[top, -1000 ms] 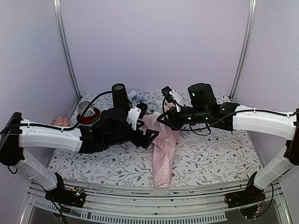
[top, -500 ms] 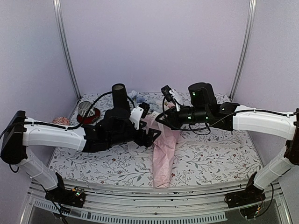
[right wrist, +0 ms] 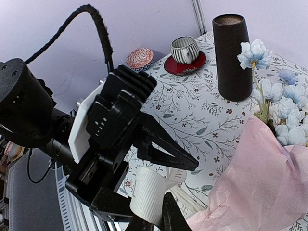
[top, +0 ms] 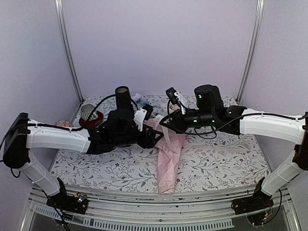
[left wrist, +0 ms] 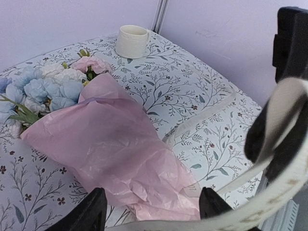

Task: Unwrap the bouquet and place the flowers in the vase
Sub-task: Pass from the left arm to the right

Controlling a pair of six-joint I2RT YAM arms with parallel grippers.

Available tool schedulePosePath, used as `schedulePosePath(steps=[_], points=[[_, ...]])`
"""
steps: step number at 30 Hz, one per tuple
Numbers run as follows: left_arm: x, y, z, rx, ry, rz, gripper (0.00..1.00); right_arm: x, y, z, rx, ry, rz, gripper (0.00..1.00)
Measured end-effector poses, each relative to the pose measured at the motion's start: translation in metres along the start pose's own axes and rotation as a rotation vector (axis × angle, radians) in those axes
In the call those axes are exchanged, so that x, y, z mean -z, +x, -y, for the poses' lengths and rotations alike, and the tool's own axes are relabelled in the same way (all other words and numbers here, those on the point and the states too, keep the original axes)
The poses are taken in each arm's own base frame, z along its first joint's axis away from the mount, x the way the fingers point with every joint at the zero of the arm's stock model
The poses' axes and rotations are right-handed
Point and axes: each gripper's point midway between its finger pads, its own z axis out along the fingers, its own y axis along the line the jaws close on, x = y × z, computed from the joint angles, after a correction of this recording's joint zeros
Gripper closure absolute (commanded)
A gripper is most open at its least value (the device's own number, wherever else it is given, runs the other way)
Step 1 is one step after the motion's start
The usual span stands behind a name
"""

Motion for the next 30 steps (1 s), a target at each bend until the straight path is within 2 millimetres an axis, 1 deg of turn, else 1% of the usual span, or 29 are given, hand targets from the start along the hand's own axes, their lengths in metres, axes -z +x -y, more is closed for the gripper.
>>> schedulePosePath(steps=[3,5,8,11,13,16,18,20,21,23,24,27,30], points=[[-0.002,0.002,-0.001,0.013,-0.001,-0.005,0.26,0.0,-0.001,0.002,-0.002,0.013,0.005,0.92],[0.001,0.001,-0.003,0.029,-0.008,0.008,0.27,0.0,-0.002,0.006,-0.008,0.037,0.012,0.91],[0.015,0.005,-0.007,0.049,-0.013,0.037,0.3,0.0,-0.004,0.011,-0.016,0.065,0.02,0.91],[0.034,0.008,-0.004,0.058,-0.005,0.076,0.35,0.0,-0.004,0.013,-0.023,0.076,0.025,0.91],[0.044,0.005,0.006,0.055,0.018,0.107,0.41,0.0,-0.005,0.013,-0.028,0.076,0.025,0.91],[0.054,0.001,0.026,0.043,0.075,0.151,0.53,0.001,-0.007,0.012,-0.037,0.072,0.03,0.91],[0.057,0.002,0.04,0.036,0.118,0.171,0.57,0.001,-0.01,0.01,-0.042,0.067,0.036,0.91],[0.055,0.004,0.049,0.038,0.151,0.181,0.57,0.001,-0.012,0.009,-0.05,0.06,0.039,0.91],[0.051,0.005,0.052,0.041,0.166,0.185,0.54,0.001,-0.012,0.008,-0.056,0.054,0.038,0.91],[0.041,0.013,0.054,0.044,0.174,0.172,0.48,0.001,-0.011,0.006,-0.064,0.044,0.035,0.91],[0.034,0.02,0.054,0.045,0.174,0.155,0.46,0.001,-0.011,0.006,-0.069,0.042,0.035,0.91],[0.015,0.037,0.053,0.048,0.164,0.102,0.44,0.001,-0.011,0.004,-0.082,0.032,0.032,0.91],[0.0,0.042,0.054,0.051,0.149,0.081,0.39,0.001,-0.01,0.002,-0.089,0.022,0.029,0.91]])
